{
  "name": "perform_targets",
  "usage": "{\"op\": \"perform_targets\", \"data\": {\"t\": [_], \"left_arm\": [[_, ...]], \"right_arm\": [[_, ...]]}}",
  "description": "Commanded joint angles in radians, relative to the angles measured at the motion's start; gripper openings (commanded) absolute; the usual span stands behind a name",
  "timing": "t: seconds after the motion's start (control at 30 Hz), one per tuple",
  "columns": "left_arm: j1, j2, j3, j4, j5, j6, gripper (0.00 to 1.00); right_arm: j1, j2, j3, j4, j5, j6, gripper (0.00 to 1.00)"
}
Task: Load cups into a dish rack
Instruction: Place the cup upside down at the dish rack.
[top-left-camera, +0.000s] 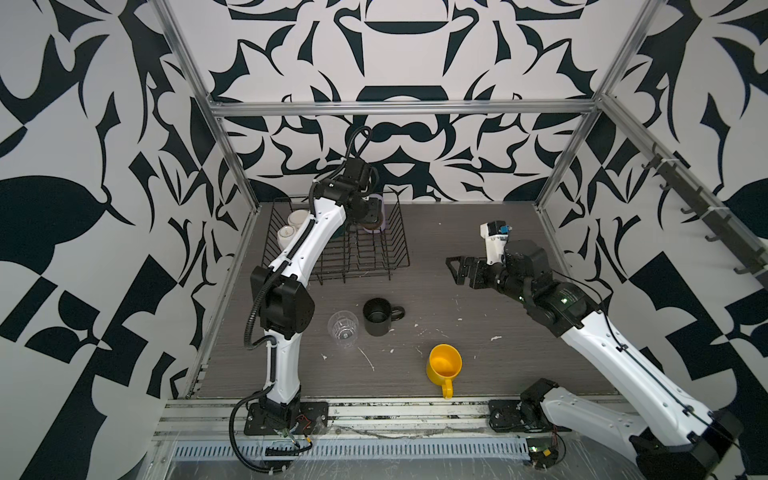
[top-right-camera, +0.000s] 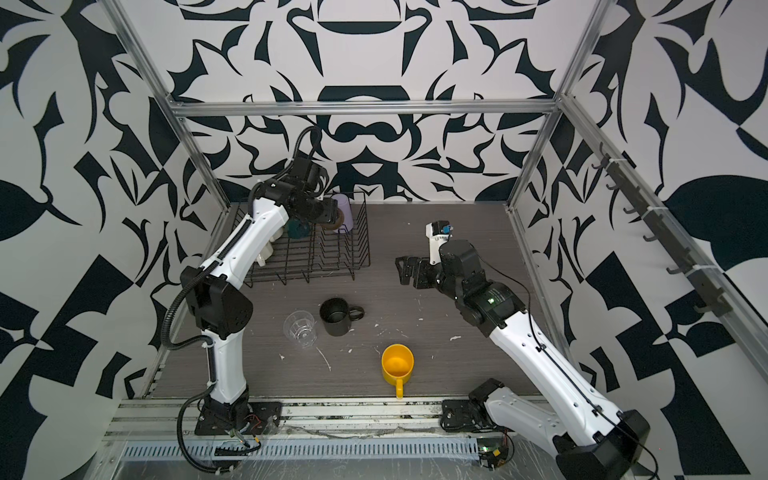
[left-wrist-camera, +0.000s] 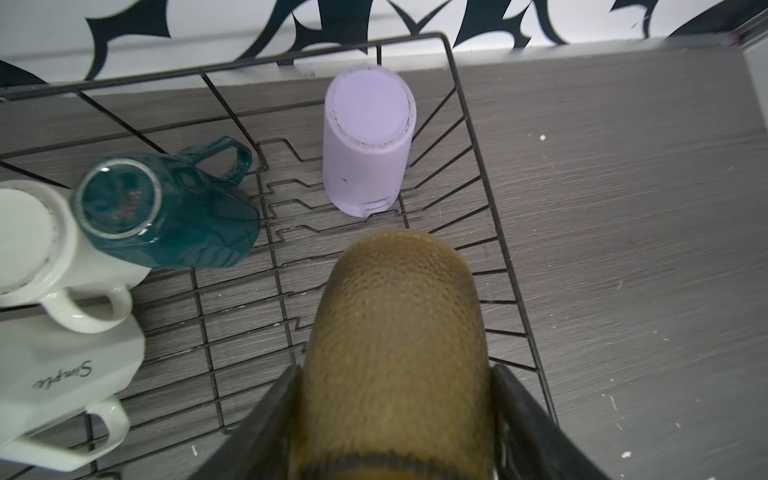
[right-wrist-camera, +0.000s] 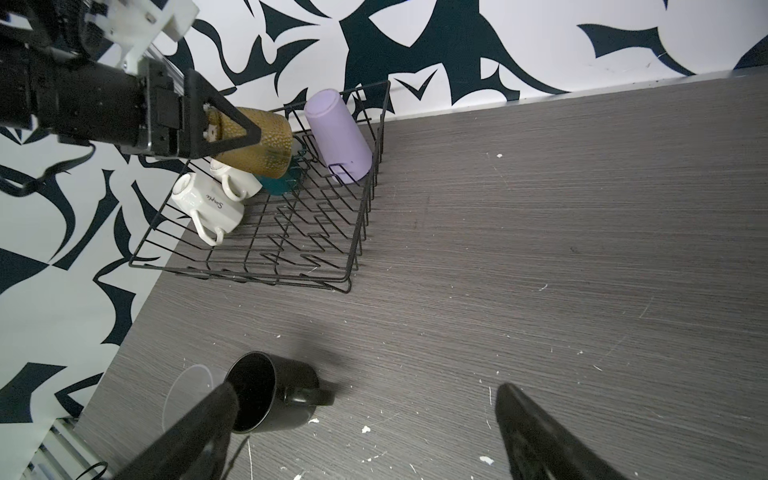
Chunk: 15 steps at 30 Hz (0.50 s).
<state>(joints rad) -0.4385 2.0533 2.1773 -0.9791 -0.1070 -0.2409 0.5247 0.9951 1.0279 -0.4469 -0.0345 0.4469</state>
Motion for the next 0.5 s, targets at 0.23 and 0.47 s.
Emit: {"op": "perform_targets", "data": {"t": [0.23, 0.47], "left_arm": [[-0.027, 0.151, 0.13, -0.053, -0.081, 0.006, 0.0], [-0.027, 0.233, 0.19, -0.049, -0.097, 0.01, 0.0]], "right_arm": [[-0.005, -0.024, -0.02, 0.017, 0.001, -0.017, 0.99], [-0.005, -0.03, -0.029, 0.01, -0.001, -0.014, 0.98]]}}
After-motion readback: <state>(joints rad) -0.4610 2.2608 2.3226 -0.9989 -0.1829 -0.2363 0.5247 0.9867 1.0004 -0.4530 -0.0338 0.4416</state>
